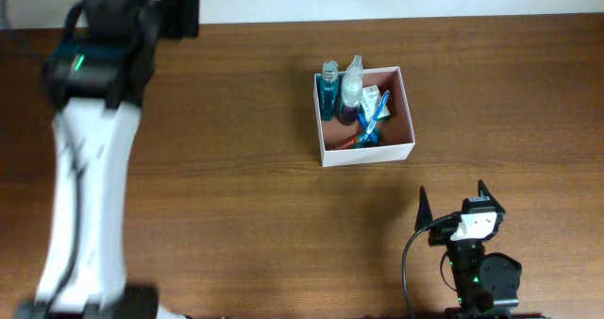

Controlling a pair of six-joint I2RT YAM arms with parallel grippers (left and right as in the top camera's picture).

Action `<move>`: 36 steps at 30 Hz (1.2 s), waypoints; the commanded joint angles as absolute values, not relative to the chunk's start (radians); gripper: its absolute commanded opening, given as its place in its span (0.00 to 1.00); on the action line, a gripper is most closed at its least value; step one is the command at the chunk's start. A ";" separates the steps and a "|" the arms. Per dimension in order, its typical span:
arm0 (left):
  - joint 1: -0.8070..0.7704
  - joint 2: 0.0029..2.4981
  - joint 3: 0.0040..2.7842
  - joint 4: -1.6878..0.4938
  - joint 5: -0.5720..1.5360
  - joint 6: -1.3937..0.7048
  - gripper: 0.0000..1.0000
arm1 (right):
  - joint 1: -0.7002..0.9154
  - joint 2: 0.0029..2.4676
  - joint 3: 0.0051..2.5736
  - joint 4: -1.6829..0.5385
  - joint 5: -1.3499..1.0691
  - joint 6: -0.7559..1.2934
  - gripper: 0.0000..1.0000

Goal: Pack container

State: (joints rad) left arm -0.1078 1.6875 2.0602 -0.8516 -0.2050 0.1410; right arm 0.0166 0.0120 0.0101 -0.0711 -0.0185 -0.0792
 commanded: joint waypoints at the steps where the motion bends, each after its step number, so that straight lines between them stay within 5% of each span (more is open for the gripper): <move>1: -0.071 1.429 1.806 -0.796 -0.197 0.178 1.00 | 0.026 0.004 0.006 -0.078 -0.014 -0.078 0.99; 17: -0.028 0.609 0.848 -0.410 -0.173 0.177 0.99 | 0.026 0.004 0.006 -0.078 -0.014 -0.078 0.99; 36: -0.022 0.080 0.350 -0.078 -0.179 0.174 0.99 | 0.026 0.004 0.006 -0.078 -0.014 -0.078 0.99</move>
